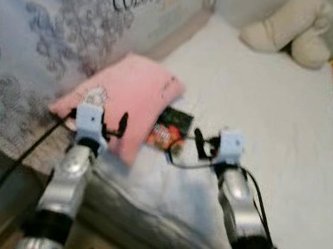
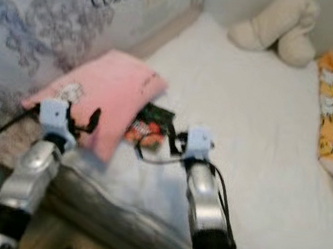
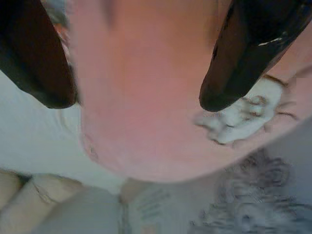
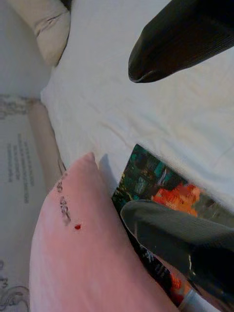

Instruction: Clean up the room

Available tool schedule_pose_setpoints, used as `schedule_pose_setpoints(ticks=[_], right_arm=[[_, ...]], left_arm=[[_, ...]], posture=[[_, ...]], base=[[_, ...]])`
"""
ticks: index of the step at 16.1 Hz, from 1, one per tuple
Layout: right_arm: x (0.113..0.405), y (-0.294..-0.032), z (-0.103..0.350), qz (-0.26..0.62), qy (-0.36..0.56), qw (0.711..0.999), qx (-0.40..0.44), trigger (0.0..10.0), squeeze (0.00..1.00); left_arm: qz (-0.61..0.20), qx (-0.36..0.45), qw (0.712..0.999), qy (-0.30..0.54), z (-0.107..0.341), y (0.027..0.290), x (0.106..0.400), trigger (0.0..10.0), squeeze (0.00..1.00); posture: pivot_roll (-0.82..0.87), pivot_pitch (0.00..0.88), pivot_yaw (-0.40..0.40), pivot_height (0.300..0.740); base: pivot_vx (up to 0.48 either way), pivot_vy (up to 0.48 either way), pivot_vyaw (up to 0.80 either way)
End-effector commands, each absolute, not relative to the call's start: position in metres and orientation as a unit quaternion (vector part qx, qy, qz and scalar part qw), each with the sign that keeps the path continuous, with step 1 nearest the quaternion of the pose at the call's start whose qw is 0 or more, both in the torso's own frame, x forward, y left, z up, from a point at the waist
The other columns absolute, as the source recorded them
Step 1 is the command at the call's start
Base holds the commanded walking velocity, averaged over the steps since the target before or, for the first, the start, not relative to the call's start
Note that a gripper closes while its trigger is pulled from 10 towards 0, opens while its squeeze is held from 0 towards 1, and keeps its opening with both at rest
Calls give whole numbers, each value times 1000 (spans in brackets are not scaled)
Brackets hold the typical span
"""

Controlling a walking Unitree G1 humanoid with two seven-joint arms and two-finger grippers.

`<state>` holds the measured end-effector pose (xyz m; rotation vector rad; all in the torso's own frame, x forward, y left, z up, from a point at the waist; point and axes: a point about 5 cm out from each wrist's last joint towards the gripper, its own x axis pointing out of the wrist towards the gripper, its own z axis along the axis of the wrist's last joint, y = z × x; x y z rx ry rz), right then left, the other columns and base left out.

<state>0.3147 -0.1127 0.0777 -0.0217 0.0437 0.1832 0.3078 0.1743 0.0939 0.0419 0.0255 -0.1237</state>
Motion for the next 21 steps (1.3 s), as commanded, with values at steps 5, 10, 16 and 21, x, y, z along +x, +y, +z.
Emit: schedule_pose_setpoints(ticks=[5,10,16,21], right_arm=[[316,-116,70,85,38,996,-9,10000,0],[323,-121,66,86,46,995,-12,10000,0],[335,-92,77,135,38,990,-4,10000,0],[334,-89,77,124,20,992,-7,10000,0]], left_arm=[[-150,31,988,-11,103,147,309,10000,0],[-137,51,989,-5,108,142,322,10000,0],[-89,70,994,-13,116,175,316,10000,0],[-152,90,984,-8,120,158,325,10000,0]], posture=[[51,6,-51,740],[88,16,-78,740],[174,27,-102,740],[78,2,11,740]], base=[[0,-469,-401],[0,-185,-394],[0,0,0],[0,0,0]])
